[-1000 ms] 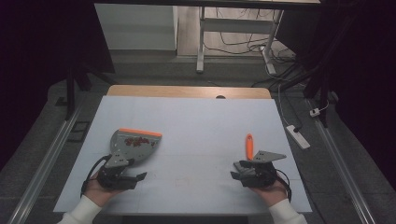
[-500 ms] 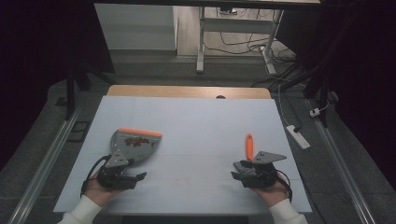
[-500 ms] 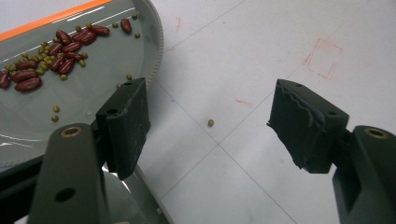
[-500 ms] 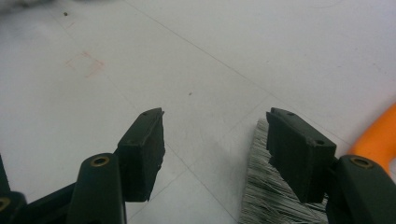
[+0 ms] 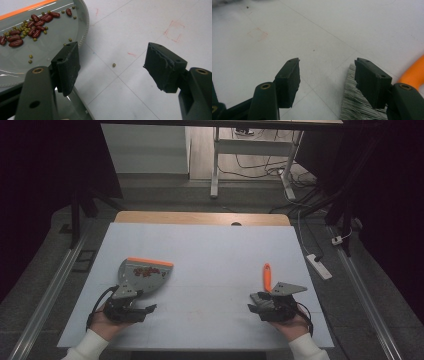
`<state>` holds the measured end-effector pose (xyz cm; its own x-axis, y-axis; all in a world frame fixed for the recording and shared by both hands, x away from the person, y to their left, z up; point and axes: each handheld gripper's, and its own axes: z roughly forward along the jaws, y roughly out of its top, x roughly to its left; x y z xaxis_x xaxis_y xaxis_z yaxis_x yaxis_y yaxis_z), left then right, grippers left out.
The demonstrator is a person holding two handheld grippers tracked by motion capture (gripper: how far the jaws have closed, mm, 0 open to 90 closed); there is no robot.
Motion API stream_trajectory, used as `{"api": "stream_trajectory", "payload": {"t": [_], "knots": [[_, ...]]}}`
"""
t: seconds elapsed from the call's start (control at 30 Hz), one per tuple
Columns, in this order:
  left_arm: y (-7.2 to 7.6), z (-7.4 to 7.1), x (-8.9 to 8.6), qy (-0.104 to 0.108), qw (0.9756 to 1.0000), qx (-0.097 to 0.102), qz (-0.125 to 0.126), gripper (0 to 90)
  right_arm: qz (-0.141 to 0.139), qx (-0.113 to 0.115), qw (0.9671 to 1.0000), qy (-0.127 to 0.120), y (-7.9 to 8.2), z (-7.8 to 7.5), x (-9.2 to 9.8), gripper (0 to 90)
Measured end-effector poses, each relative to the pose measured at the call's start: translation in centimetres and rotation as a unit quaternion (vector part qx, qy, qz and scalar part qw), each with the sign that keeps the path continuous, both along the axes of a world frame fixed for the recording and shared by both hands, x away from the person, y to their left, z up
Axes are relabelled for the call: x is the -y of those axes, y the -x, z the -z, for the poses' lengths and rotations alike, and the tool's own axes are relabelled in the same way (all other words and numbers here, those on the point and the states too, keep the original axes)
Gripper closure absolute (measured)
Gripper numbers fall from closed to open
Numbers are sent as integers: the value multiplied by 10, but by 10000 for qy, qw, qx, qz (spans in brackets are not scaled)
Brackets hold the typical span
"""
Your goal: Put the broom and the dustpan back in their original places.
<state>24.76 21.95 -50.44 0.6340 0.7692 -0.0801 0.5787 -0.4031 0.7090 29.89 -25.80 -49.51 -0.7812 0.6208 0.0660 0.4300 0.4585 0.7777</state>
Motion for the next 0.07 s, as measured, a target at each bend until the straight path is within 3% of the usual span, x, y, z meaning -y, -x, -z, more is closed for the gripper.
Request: {"api": "stream_trajectory", "payload": {"t": [0.07], "knots": [[0, 0, 0, 8, 10000, 3, -6, 291, 0, 10, 10000, 5, 0, 0, 0, 370]]}}
